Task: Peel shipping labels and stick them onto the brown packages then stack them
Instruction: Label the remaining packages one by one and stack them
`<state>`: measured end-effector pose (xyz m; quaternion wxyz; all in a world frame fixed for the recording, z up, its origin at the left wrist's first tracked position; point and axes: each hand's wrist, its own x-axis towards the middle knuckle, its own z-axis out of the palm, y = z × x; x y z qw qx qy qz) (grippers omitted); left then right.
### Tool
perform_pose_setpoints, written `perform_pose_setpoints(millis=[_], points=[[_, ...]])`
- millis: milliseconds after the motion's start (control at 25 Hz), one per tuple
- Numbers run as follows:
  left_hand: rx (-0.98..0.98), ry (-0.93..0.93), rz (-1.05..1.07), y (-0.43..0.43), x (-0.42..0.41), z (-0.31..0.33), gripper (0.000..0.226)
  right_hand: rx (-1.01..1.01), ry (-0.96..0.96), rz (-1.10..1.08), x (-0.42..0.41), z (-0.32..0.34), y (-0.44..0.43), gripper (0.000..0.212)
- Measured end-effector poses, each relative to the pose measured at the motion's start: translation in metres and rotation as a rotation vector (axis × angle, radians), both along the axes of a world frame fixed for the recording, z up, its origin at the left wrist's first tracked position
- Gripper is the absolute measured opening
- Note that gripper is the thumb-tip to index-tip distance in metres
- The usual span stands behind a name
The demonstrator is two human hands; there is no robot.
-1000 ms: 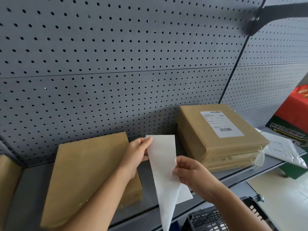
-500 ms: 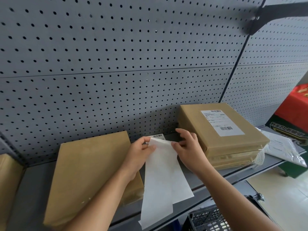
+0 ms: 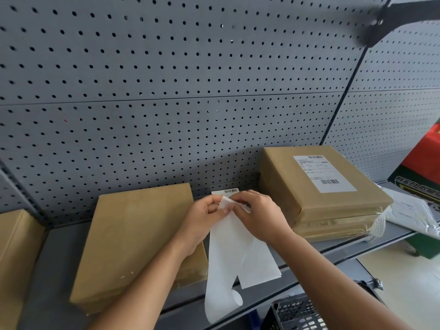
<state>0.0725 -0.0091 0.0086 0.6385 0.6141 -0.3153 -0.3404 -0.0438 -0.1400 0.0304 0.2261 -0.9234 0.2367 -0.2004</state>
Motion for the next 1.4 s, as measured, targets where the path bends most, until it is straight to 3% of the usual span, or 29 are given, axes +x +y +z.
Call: perform_pose_setpoints(millis=[200,520,1400], points=[[-0.001,0.014,0.019,0.0008,-0.0062,0.0020,0.020,-0.159,-0.005,-0.055,-0.0002,0.0056,-0.0003,0.025],[-0.011,0.027,0.027,0.0012,-0.0082,0.0053,0.017,-0.172,-0.068,0.051,-0.0024,0.0066,0.0056,0.021],[-0.008,-0.028,0.048,0.0022,-0.0062,-0.0011,0.016,-0.214,-0.063,0.021,0.0049,0.0040,0.0061,0.019]])
